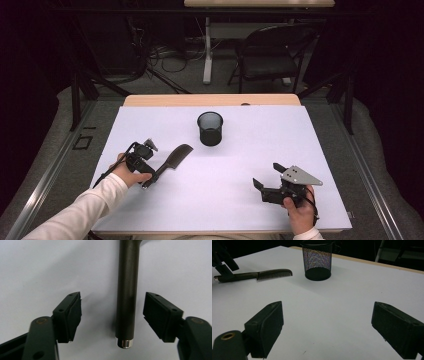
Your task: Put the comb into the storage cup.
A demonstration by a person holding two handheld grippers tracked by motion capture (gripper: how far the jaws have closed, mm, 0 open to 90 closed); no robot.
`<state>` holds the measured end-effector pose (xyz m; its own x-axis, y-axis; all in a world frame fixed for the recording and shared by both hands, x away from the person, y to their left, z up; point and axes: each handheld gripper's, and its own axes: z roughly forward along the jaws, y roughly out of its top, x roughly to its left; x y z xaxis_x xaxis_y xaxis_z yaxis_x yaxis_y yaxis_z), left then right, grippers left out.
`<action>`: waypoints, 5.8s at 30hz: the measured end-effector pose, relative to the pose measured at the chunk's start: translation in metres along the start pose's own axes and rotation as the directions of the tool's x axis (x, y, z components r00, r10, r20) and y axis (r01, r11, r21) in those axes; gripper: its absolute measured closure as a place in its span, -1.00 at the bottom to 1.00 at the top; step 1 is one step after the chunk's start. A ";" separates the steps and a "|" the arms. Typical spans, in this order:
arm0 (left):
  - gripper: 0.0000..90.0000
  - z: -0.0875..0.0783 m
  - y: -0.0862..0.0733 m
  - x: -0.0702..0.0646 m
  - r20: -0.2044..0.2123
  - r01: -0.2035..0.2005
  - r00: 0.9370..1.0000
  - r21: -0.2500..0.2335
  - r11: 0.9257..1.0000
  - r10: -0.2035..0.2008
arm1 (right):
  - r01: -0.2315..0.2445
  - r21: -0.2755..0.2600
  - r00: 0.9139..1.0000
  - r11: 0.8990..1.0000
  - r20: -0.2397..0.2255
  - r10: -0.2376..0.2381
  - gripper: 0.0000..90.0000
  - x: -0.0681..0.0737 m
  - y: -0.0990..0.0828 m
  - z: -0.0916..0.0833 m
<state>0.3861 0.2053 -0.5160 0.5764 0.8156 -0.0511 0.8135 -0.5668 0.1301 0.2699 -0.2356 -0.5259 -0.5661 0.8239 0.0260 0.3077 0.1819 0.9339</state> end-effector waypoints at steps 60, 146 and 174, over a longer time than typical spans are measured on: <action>0.61 0.009 0.002 -0.014 -0.016 -0.058 0.998 0.035 0.998 0.058 | 0.003 0.001 1.000 1.000 -0.001 -0.003 -0.76 0.000 0.000 0.000; 0.62 -0.071 -0.005 -0.011 -0.064 -0.069 0.997 -0.353 0.933 0.049 | 0.002 0.013 1.000 1.000 0.002 -0.002 -0.76 0.000 0.000 0.001; 0.62 -0.079 0.003 -0.021 -0.016 -0.058 0.998 -0.535 0.843 0.059 | 0.005 0.017 1.000 1.000 -0.005 -0.005 -0.76 0.000 -0.001 0.001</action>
<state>0.3700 0.1954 -0.4358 0.6218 0.7827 -0.0278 0.6110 -0.4626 0.6424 0.2704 -0.2349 -0.5268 -0.5712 0.8205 0.0229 0.3176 0.1952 0.9279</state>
